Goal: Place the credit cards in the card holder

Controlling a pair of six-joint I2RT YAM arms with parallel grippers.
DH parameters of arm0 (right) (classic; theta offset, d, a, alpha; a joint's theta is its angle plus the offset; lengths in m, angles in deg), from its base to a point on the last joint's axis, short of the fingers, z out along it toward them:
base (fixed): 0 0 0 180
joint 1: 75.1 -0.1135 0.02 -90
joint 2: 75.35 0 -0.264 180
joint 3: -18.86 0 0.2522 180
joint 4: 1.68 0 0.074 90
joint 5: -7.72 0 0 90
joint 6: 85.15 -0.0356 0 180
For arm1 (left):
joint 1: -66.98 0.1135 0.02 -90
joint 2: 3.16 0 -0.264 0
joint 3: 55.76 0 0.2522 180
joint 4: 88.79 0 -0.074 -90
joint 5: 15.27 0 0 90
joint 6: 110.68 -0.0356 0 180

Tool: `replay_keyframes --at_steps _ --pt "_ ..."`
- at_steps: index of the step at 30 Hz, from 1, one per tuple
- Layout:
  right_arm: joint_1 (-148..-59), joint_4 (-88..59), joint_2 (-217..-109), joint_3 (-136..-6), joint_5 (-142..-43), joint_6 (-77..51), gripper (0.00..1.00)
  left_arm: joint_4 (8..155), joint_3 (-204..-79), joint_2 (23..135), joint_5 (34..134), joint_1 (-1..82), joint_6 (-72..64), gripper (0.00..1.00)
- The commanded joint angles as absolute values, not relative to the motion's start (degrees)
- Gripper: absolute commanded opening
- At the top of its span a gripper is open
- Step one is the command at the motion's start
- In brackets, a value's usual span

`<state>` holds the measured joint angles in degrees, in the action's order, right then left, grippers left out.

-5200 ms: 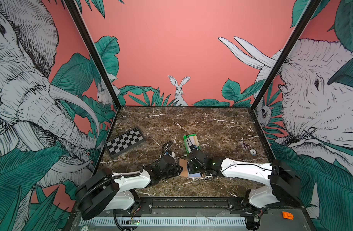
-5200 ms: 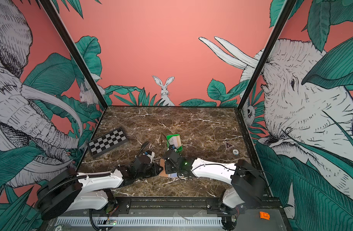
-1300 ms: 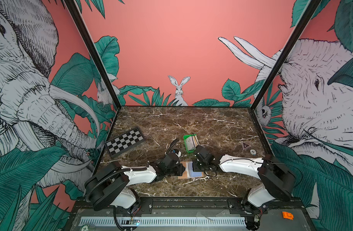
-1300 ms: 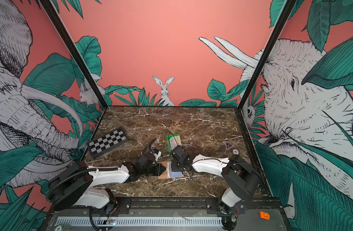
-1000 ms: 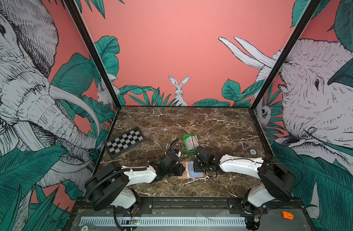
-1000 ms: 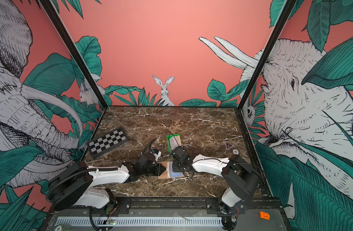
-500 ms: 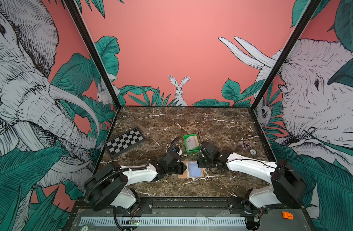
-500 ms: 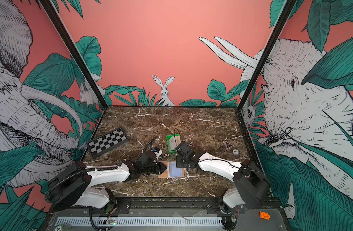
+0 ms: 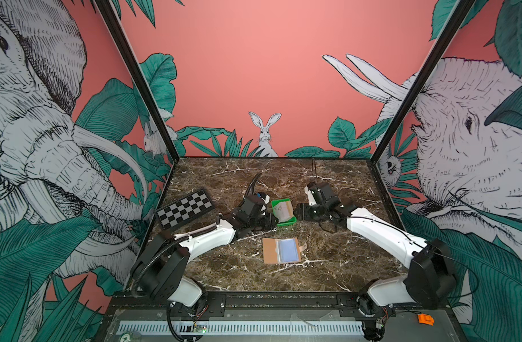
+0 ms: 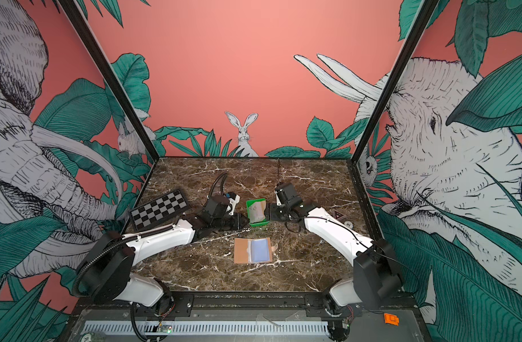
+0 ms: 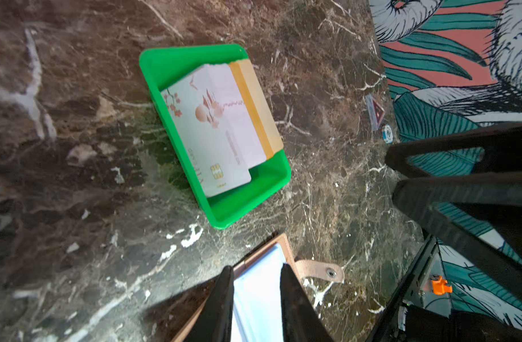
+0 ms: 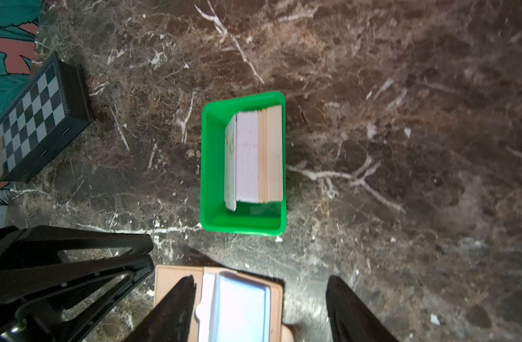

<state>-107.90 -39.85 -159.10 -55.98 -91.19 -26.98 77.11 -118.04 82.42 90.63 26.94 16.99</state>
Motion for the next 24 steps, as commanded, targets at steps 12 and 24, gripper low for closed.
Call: replay_keyframes --at_steps 12,24 --pt "-106.5 -38.5 -176.1 -66.1 -96.7 -21.5 0.94 63.8 -135.9 95.4 98.3 32.3 3.2 0.28" --pt "-106.5 -35.7 -179.1 -66.3 -96.3 -22.2 0.95 57.4 -145.1 103.8 98.2 32.7 -2.6 0.28"
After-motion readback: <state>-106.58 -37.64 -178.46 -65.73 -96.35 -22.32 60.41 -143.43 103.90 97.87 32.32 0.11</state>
